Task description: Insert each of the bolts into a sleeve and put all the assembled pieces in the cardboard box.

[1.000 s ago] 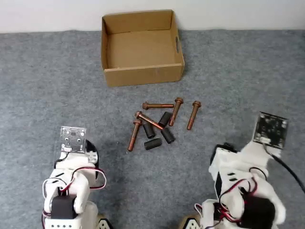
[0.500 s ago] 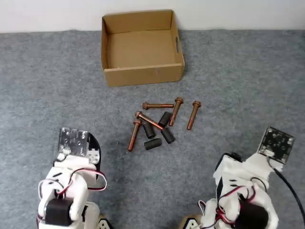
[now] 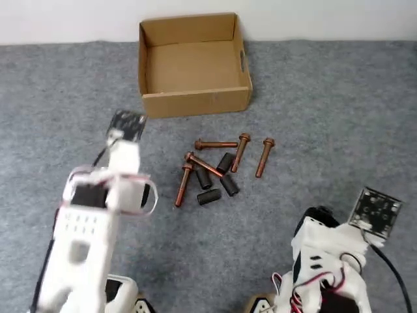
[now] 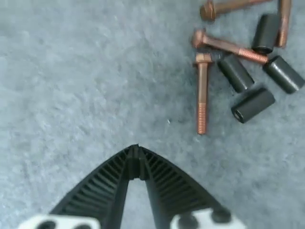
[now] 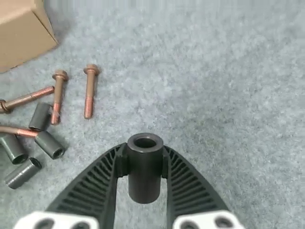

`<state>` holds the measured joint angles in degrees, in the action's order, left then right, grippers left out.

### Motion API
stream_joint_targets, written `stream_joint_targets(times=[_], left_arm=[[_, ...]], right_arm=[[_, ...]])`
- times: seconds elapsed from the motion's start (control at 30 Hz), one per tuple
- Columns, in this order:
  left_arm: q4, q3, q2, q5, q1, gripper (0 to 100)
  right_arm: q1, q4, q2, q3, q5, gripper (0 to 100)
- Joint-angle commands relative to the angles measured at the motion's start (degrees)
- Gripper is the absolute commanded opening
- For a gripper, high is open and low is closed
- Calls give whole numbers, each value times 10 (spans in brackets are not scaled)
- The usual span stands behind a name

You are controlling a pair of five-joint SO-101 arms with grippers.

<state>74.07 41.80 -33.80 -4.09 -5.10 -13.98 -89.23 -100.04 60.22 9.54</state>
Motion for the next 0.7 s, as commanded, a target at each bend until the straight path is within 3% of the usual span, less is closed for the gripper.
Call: stream_joint_targets(times=[0.0, 0.33, 0.47, 0.67], left_arm=[[19, -129, 156, -8, -18, 6], [164, -442, 507, 54, -90, 40], [193, -540, 572, 54, -89, 110], [206, -611, 628, 54, -91, 127]], right_arm=[[-4, 15, 2, -1, -9, 8], [-4, 16, 2, -1, -9, 8], [-4, 16, 2, 0, -9, 8], [-4, 16, 2, 0, -9, 8]])
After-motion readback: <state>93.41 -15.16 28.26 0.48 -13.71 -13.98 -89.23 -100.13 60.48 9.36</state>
